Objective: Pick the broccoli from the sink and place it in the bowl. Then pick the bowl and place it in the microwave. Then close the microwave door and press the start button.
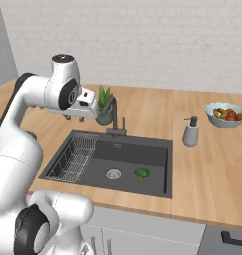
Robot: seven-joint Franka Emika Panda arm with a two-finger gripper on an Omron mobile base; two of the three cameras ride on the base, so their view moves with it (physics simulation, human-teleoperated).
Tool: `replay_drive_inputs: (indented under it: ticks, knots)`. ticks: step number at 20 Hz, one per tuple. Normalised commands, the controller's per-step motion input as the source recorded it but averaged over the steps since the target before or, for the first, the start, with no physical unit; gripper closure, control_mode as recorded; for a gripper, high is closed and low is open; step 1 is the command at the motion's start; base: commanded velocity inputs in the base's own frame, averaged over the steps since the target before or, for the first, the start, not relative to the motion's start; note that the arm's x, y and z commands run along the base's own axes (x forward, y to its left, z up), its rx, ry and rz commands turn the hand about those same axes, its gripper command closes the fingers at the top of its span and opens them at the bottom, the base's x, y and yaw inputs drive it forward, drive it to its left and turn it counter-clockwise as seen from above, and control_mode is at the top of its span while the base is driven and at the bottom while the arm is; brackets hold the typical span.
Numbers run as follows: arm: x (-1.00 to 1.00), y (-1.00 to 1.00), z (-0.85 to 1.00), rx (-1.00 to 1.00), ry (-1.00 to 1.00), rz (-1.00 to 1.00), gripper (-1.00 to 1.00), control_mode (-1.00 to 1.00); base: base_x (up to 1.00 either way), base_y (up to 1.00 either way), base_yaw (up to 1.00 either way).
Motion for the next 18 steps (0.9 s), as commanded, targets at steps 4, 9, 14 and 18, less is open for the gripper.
replay_drive_inputs:
  ticks: [4,9,14,18]
  knots:
    - [-0.37,-0.14,0.00,0.00,-0.06,0.00,-1.00,-1.00,0.00,0.00,0.00]
    - [-0.50,-0.57,-0.38,0.00,-0.01,0.00,-1.00,-1.00,0.00,0.00,0.00]
    - [-0.11,-0.94,-0.53,0.09,0.00,-0.06,-1.00,-1.00,0.00,0.00,0.00]
    - [0.06,-0.82,-0.56,0.20,0.00,-0.18,-1.00,-1.00,0.00,0.00,0.00]
